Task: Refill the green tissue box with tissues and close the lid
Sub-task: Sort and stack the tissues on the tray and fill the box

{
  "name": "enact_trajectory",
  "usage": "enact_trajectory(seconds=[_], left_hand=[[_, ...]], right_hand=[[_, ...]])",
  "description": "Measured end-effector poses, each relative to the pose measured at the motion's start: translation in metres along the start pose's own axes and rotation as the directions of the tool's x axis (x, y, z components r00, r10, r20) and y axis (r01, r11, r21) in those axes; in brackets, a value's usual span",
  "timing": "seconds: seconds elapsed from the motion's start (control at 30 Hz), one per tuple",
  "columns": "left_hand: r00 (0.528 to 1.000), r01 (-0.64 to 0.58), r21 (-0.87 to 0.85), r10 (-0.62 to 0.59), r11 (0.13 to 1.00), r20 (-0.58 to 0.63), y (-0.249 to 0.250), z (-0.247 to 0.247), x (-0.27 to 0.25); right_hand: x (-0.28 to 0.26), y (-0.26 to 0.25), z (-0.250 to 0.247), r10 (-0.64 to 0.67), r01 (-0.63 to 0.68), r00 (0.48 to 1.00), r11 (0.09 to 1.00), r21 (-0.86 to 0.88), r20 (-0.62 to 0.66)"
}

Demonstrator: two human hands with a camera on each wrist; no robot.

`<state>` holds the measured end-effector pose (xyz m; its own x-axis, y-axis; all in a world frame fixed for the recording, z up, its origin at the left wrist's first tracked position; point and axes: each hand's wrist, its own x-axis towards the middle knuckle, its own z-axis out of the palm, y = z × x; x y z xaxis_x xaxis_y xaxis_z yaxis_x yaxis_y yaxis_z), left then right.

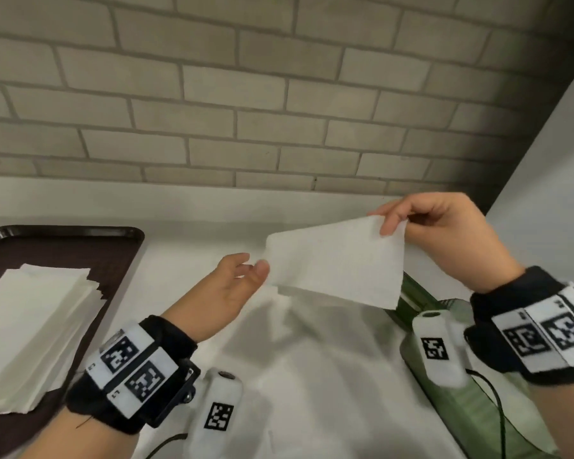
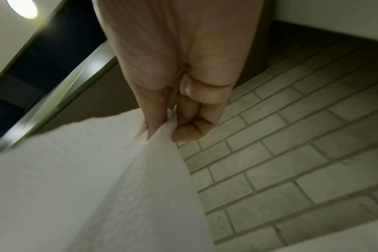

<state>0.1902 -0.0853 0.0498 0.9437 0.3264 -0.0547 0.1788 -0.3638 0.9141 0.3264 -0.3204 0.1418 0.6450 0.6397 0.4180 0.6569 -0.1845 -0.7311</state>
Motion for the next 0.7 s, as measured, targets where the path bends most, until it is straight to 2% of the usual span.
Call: enact_trajectory(seconds=[0.17, 0.27, 0.33, 0.43, 0.57, 0.7], left_hand=[[0.995, -0.041, -0.196, 0.057, 0.980, 0.077, 0.028, 0.033, 0.012], [0.984, 0.007, -0.383, 0.061, 0.924, 0.166, 0.040, 0.058, 0.020], [0.974, 0.062, -0.448, 0.045, 0.892, 0.224, 0.046, 0.072, 0.026], [0.958, 0.151, -0.456, -0.016, 0.877, 0.287, 0.055, 0.089, 0.033], [0.954, 0.178, -0.474, -0.032, 0.862, 0.299, 0.067, 0.115, 0.040], [0.953, 0.078, -0.414, 0.055, 0.907, 0.299, 0.077, 0.135, 0.045]], right_hand=[[-0.046, 0.018, -0.016, -0.009, 0.032, 0.991, 0.985, 0.172, -0.132], [-0.070, 0.028, -0.025, 0.013, 0.025, 0.984, 0.978, 0.208, -0.178], [-0.084, 0.037, -0.031, 0.008, 0.036, 0.977, 0.978, 0.205, -0.211], [-0.103, 0.044, -0.043, 0.008, 0.029, 0.973, 0.987, 0.158, -0.232], [-0.125, 0.049, -0.062, 0.049, -0.024, 0.973, 0.993, 0.113, -0.227], [-0.139, 0.056, -0.077, 0.080, -0.045, 0.967, 0.988, 0.147, -0.241]])
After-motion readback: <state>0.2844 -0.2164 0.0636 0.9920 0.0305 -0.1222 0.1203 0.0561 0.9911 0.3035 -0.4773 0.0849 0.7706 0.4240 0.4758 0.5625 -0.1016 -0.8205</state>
